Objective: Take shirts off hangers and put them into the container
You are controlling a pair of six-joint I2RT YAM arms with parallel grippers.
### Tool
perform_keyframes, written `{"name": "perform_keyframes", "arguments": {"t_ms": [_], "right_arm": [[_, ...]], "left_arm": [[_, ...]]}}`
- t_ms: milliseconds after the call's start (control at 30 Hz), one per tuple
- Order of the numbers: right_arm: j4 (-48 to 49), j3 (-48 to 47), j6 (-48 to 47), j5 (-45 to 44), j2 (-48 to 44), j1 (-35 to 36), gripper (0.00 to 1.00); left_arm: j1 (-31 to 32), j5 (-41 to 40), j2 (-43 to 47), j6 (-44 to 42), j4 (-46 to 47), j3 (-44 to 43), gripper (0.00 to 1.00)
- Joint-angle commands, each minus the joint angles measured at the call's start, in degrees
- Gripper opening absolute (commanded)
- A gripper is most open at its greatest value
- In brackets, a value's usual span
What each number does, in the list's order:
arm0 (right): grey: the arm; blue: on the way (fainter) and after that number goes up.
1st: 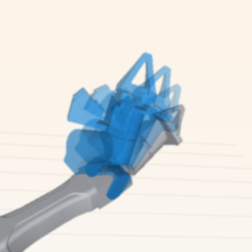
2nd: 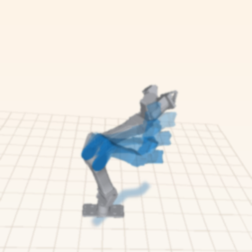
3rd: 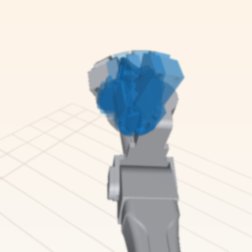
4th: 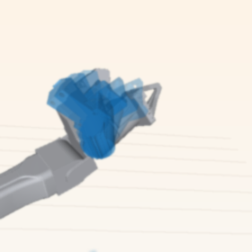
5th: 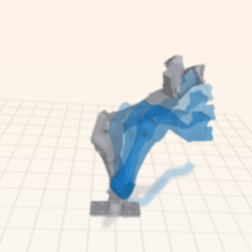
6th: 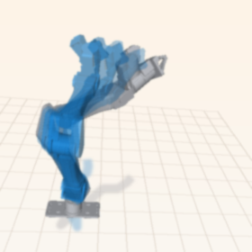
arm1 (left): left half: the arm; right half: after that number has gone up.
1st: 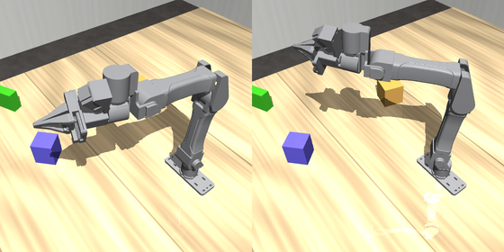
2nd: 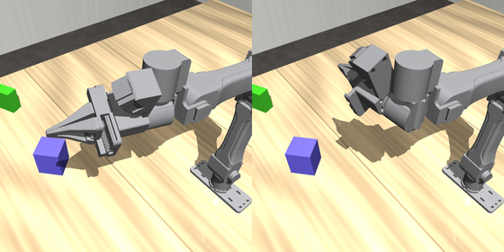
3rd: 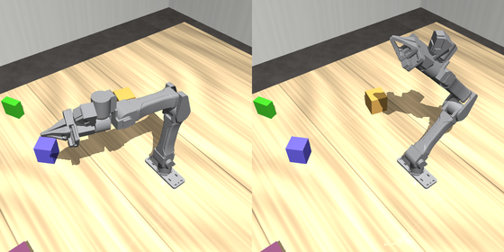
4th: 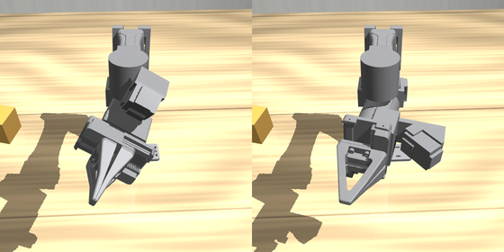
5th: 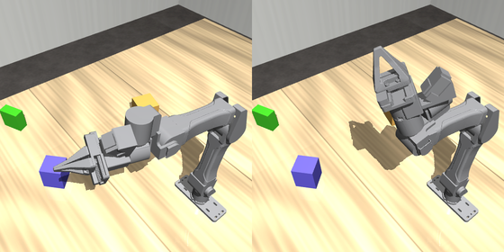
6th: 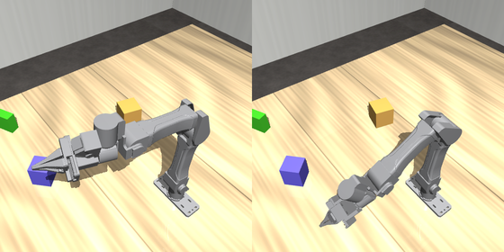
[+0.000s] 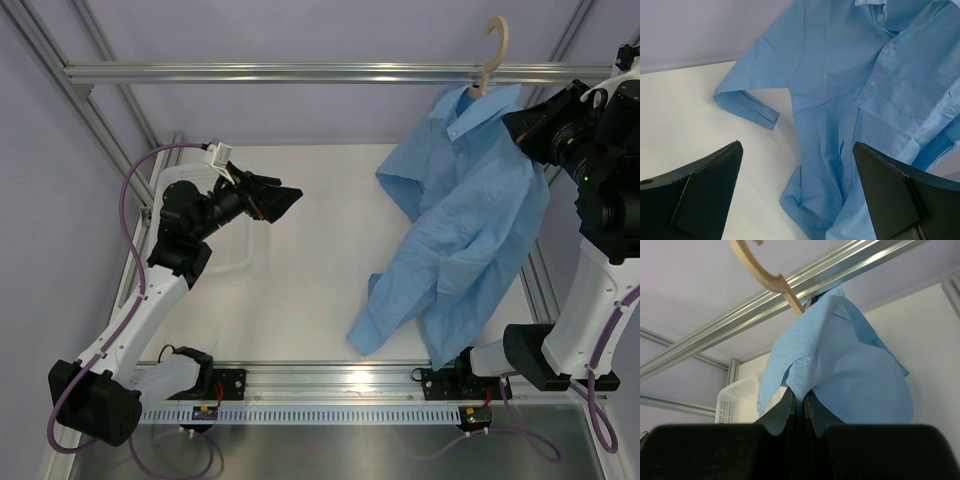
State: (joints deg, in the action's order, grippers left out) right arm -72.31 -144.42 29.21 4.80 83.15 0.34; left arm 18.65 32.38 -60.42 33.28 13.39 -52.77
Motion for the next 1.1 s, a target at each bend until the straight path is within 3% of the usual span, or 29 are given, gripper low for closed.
{"name": "perform_keyframes", "arguments": {"t_ms": [0, 133, 200, 367, 467, 500, 533, 633, 833, 1067], "right_arm": [[5.2, 0.1, -5.1, -1.1, -1.4, -1.7, 0.0], [14.8, 14.1, -6.5, -0.1, -7.7, -1.7, 0.0], [14.8, 15.7, -6.8, 4.6, -8.3, -1.7, 0.0], [22.6, 30.8, -6.4, 13.4, -16.3, -1.7, 0.0], [23.7, 35.2, -6.1, 20.7, -19.5, -1.7, 0.0], [24.7, 36.2, -5.8, 23.6, -20.7, -1.7, 0.0], [25.4, 39.0, -5.5, 25.4, -21.4, -1.7, 0.0], [27.4, 44.4, -4.7, 30.3, -23.3, -1.6, 0.0], [29.2, 49.1, -3.3, 35.5, -26.3, -1.6, 0.0], [34.7, 51.4, 3.1, 42.9, -27.3, -1.6, 0.0]], "left_arm": [[0.2, 2.0, 1.4, -0.1, 2.1, 0.3, 0.98], [0.2, 2.1, 1.4, -0.1, 2.3, 0.2, 0.98], [0.2, 2.5, 1.4, 0.1, 3.1, 0.2, 0.98], [1.6, 3.4, 2.6, 0.4, 7.6, 0.5, 0.99], [8.0, -4.7, 3.0, -10.8, -3.5, -4.7, 0.99], [13.7, -13.1, 2.5, -14.6, -11.8, -9.8, 0.99], [16.3, -16.4, 1.9, -21.3, -14.2, -12.1, 0.99], [23.3, -24.0, -1.0, -24.9, -18.0, -17.2, 0.99], [25.6, -28.2, -5.2, -22.4, -17.4, -23.2, 0.74], [29.2, -30.8, -12.8, -23.0, -18.0, -31.1, 0.62]]}}
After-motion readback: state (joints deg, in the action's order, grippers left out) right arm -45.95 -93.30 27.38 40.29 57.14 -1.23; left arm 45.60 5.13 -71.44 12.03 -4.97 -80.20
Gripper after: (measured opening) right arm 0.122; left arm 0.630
